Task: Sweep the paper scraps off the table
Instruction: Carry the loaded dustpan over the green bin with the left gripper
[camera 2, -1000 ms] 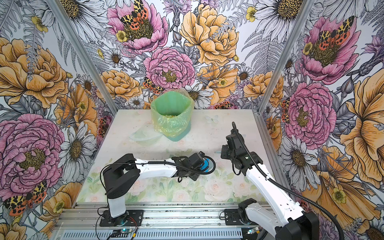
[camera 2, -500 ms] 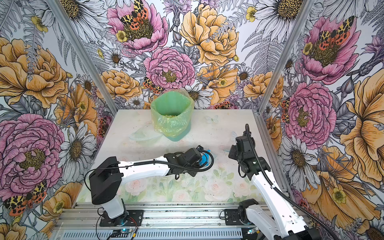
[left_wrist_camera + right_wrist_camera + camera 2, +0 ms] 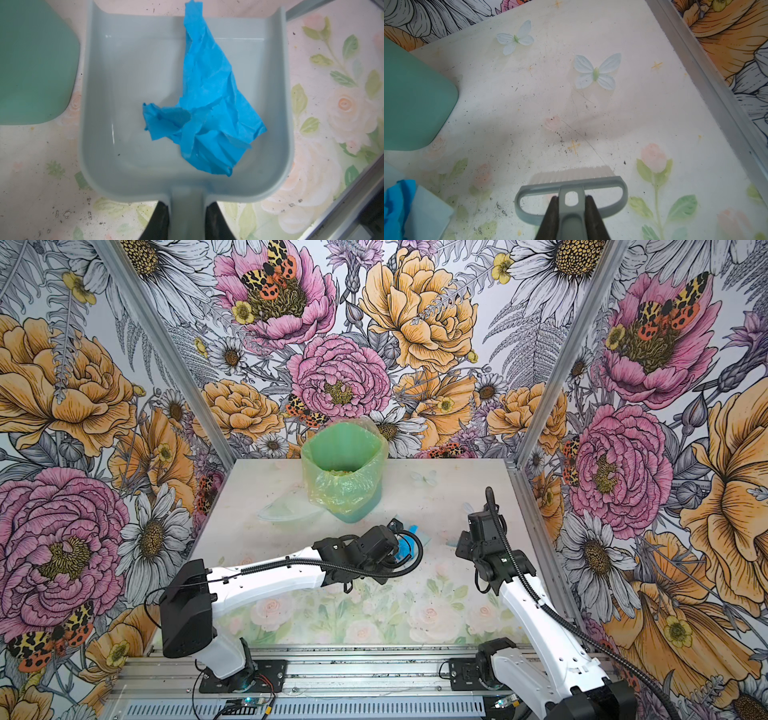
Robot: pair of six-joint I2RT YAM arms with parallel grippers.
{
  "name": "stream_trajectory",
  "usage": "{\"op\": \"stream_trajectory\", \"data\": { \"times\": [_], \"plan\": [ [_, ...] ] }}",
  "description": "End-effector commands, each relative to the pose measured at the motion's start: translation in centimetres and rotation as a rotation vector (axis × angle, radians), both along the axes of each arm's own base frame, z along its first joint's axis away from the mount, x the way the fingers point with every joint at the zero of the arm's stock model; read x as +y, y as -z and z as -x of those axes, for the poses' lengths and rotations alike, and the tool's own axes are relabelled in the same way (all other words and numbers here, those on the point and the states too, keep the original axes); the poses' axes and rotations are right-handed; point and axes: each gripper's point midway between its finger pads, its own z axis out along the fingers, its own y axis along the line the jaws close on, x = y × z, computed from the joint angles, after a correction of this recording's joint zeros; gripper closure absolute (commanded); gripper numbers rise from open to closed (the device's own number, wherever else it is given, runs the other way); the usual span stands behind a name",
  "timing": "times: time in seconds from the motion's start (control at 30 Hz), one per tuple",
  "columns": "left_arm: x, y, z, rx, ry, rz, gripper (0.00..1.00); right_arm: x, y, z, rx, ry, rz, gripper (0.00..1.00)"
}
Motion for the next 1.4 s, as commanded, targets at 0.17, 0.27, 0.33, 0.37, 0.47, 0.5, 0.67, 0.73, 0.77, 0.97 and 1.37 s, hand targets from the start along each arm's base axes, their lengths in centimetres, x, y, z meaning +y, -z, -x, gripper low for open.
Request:
{"op": "stream_trajectory", "data": {
  "times": [0.17, 0.27, 0.33, 0.37, 0.47, 0.5, 0.67, 0.73, 0.77, 0.97, 1.37],
  "plan": [
    [0.8, -5.1, -0.5, -0.082, -0.011, 0.018, 0.86, 0.4, 0.6, -0.9, -0.017, -0.003, -0.022, 1.00],
    [0.9, -6.5, -0.7, -0.096, -0.013, 0.022, 0.85, 0.5, 1.0, -1.0, -0.012, -0.009, -0.026, 1.00],
    [1.0, -7.5, -0.8, -0.107, -0.012, 0.026, 0.85, 0.6, 1.2, -1.1, -0.009, -0.013, -0.029, 1.00],
    [1.0, -8.0, -0.9, -0.113, -0.014, 0.031, 0.85, 0.7, 1.3, -1.1, -0.010, -0.016, -0.031, 1.00],
    [1.4, -9.7, -1.3, -0.132, -0.020, 0.039, 0.84, 0.8, 1.4, -1.2, -0.012, -0.025, -0.035, 1.00],
    [1.5, -10.3, -1.4, -0.136, -0.022, 0.043, 0.84, 0.8, 1.5, -1.1, -0.010, -0.024, -0.029, 1.00],
    [2.6, -12.8, -2.3, -0.161, -0.050, 0.048, 0.83, 0.4, 1.9, -1.0, -0.001, -0.021, -0.010, 1.00],
    [3.2, -13.8, -2.8, -0.166, -0.064, 0.055, 0.83, 0.5, 2.2, -0.9, 0.005, -0.027, -0.012, 1.00],
    [3.5, -14.1, -3.1, -0.169, -0.073, 0.058, 0.83, 0.5, 2.3, -0.9, 0.007, -0.028, -0.012, 1.00],
    [5.6, -16.3, -4.8, -0.177, -0.126, 0.087, 0.82, 0.5, 3.1, -0.7, 0.020, -0.029, -0.007, 1.00],
    [11.7, -19.5, -10.1, -0.194, -0.267, 0.115, 0.81, 0.8, 3.4, -0.8, 0.031, -0.041, -0.019, 1.00]
  ]
}}
